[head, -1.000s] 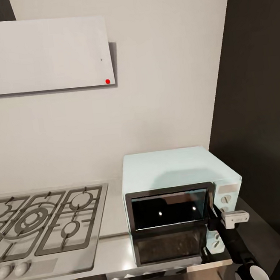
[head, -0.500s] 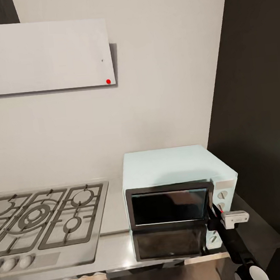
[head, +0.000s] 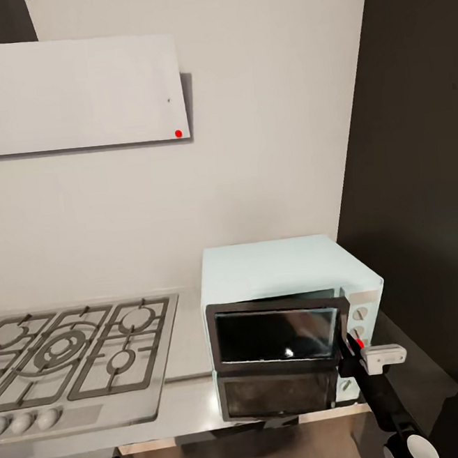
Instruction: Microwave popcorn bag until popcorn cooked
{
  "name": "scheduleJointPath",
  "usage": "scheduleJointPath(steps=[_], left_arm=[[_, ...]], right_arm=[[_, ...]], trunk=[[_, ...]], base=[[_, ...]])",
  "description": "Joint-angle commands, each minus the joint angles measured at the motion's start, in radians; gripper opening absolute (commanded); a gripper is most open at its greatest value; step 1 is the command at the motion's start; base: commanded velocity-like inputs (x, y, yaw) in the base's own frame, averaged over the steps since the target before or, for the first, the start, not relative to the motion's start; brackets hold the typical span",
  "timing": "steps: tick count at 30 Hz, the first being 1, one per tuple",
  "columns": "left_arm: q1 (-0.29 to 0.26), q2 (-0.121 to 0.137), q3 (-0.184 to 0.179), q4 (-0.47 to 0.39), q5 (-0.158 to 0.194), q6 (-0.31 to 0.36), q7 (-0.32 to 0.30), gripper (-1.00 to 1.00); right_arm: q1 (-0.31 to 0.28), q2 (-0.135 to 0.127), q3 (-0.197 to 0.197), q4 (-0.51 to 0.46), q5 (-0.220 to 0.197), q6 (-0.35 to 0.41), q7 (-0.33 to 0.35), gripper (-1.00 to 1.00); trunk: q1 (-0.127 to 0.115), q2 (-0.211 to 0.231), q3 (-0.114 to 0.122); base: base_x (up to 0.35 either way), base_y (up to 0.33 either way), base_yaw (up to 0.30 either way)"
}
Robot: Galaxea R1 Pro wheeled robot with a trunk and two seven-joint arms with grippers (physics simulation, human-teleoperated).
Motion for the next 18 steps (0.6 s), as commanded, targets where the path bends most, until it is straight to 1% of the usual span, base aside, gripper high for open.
scheduleJointPath(steps=[1,3,7,11,13,18], left_arm=[[0.000,0.000,0.000,-0.001,0.000,-0.002,0.000,1.00],[0.000,0.000,0.000,-0.001,0.000,-0.002,0.000,1.00],[0.000,0.000,0.000,-0.001,0.000,-0.002,0.000,1.00],[0.000,0.000,0.000,-0.001,0.000,-0.002,0.000,1.00],[0.000,0.000,0.000,-0.001,0.000,-0.002,0.000,1.00],[0.000,0.001,0.000,-0.001,0.000,-0.002,0.000,1.00]], right_arm=[[-0.001,-0.001,0.000,-0.001,-0.008,-0.003,0.003,-1.00],[-0.001,-0.001,0.000,-0.001,-0.008,-0.003,0.003,-1.00],[-0.001,-0.001,0.000,-0.001,-0.008,-0.004,0.003,-1.00],[-0.001,-0.001,0.000,-0.001,-0.008,-0.004,0.003,-1.00],[-0.001,-0.001,0.000,-0.001,-0.008,-0.004,0.003,-1.00],[-0.001,-0.001,0.000,-0.001,-0.008,-0.004,0.003,-1.00]], trunk=[[0.000,-0.001,-0.001],[0.000,-0.001,-0.001],[0.000,-0.001,-0.001],[0.000,-0.001,-0.001],[0.000,-0.001,-0.001],[0.000,-0.001,-0.001]], base=[[-0.218,0.000,0.000],[-0.241,0.000,0.000],[-0.066,0.000,0.000],[-0.208,0.000,0.000],[-0.083,0.004,0.000],[-0.131,0.064,0.000]])
